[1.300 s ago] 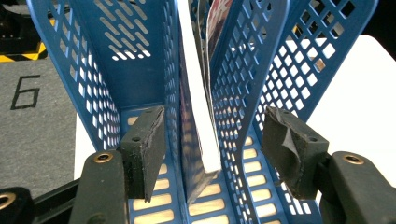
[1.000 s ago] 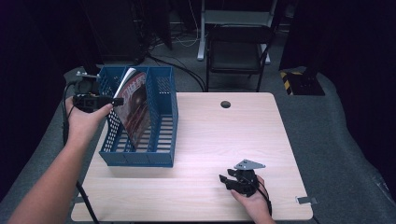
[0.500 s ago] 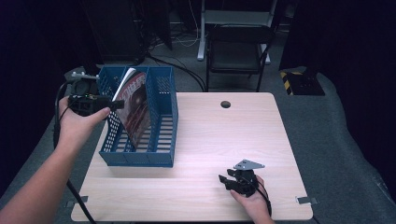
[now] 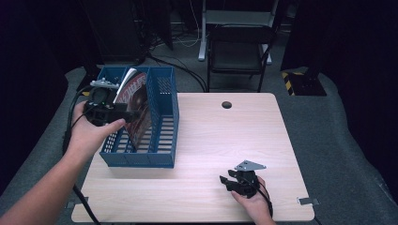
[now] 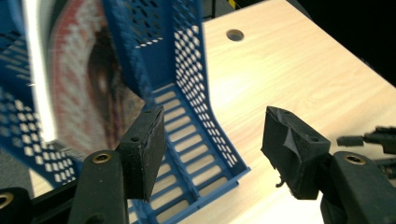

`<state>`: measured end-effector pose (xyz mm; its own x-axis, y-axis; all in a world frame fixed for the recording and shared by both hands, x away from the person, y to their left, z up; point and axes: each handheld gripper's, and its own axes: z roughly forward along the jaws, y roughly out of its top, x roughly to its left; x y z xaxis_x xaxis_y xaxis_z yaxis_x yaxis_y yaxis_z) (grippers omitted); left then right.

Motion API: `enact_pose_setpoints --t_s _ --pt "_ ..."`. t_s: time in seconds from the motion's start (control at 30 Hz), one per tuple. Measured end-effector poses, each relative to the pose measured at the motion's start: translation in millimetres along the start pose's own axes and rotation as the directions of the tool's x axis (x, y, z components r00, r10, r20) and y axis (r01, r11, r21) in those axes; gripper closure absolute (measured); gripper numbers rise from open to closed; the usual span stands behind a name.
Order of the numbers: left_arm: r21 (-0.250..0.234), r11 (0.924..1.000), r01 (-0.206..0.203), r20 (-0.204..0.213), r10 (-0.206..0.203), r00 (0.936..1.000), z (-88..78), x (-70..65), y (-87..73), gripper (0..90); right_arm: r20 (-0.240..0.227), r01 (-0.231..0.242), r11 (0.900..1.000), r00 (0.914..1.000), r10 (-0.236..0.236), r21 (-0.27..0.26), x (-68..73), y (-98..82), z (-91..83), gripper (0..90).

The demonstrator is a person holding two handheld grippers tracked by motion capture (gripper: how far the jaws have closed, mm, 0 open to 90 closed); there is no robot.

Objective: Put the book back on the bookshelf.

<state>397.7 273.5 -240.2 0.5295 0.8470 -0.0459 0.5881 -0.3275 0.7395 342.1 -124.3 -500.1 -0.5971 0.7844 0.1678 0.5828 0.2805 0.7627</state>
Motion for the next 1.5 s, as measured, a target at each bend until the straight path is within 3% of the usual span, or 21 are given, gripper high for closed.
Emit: enact_pose_setpoints --t_s 0.27,0.4,0.7,0.9,1.17,1.33,1.47,1.5 --pt "0.015 0.9987 -0.048 0.067 0.047 0.9966 13.1 -20.3 -3.3 39.4 0.001 0.002 1.000 1.0000 -0.002 -0.006 -1.3 0.2 -0.9 53.1" --pt "0.017 0.9991 -0.039 0.113 0.037 0.9929 25.9 -31.4 -14.4 39.4 -0.003 -0.002 1.000 1.0000 0.002 -0.009 -0.6 0.5 -2.1 53.1" --pt "0.040 0.9922 -0.118 0.142 0.111 0.9836 50.1 -55.5 -47.0 39.4 0.000 -0.004 1.000 1.0000 0.004 -0.011 -0.1 0.1 -2.4 53.1" --pt "0.042 0.9916 -0.122 0.153 0.114 0.9816 61.4 -63.4 -63.8 39.4 0.001 -0.012 1.000 0.9999 0.012 -0.006 -0.2 0.0 -2.4 53.1" --pt "0.009 0.9946 -0.104 0.183 0.100 0.9781 69.5 -70.0 -88.5 39.4 0.001 -0.005 1.000 1.0000 0.005 -0.009 -0.9 0.2 -3.0 53.1" --pt "0.000 0.9956 -0.093 0.224 0.091 0.9704 74.1 -78.0 -106.4 39.5 0.005 0.000 1.000 1.0000 0.000 -0.011 -0.7 0.3 -3.5 53.1" --pt "0.020 0.9910 -0.132 0.222 0.125 0.9670 82.0 -82.0 -122.4 39.7 0.005 -0.001 1.000 1.0000 0.001 -0.011 -0.1 0.3 -3.4 53.1" --pt "0.020 0.9940 -0.108 0.230 0.100 0.9680 83.8 -83.5 -126.7 39.7 0.003 0.004 1.000 1.0000 -0.004 -0.009 -0.2 0.3 -3.4 53.1"
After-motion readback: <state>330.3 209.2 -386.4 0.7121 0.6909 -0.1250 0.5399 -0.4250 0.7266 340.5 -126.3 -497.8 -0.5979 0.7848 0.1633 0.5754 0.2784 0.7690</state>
